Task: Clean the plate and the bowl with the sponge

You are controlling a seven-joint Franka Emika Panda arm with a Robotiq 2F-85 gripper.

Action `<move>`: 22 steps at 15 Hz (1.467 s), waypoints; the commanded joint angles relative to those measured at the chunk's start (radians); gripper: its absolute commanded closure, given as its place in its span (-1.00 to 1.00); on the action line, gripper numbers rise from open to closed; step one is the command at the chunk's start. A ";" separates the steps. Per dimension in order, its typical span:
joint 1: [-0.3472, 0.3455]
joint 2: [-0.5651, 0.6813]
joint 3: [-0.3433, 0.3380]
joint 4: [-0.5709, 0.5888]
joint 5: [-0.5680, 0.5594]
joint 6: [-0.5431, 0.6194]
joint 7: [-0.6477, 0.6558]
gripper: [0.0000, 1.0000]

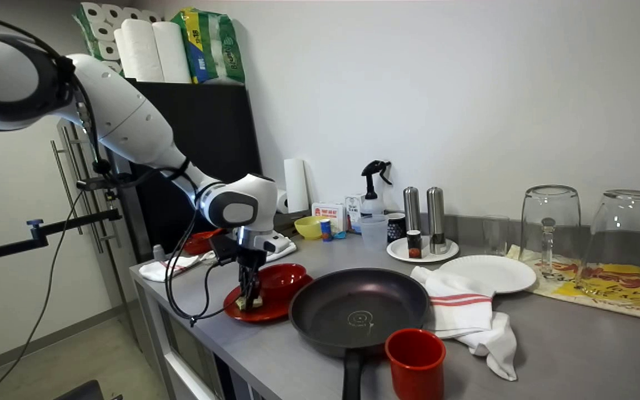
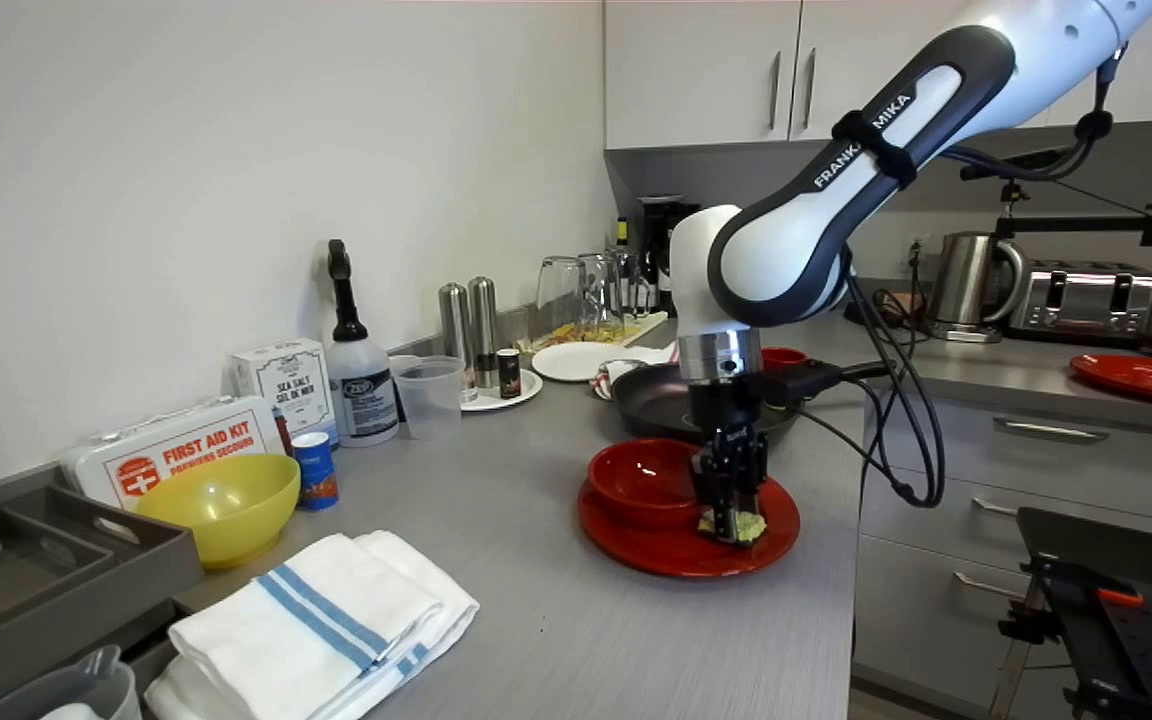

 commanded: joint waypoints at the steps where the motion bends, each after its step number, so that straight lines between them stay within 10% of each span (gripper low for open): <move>1: 0.021 0.023 -0.035 -0.005 -0.107 0.053 0.028 0.50; 15: 0.158 0.004 -0.187 -0.067 -0.717 0.311 0.264 0.50; 22: 0.162 -0.003 -0.180 -0.076 -0.755 0.303 0.294 0.50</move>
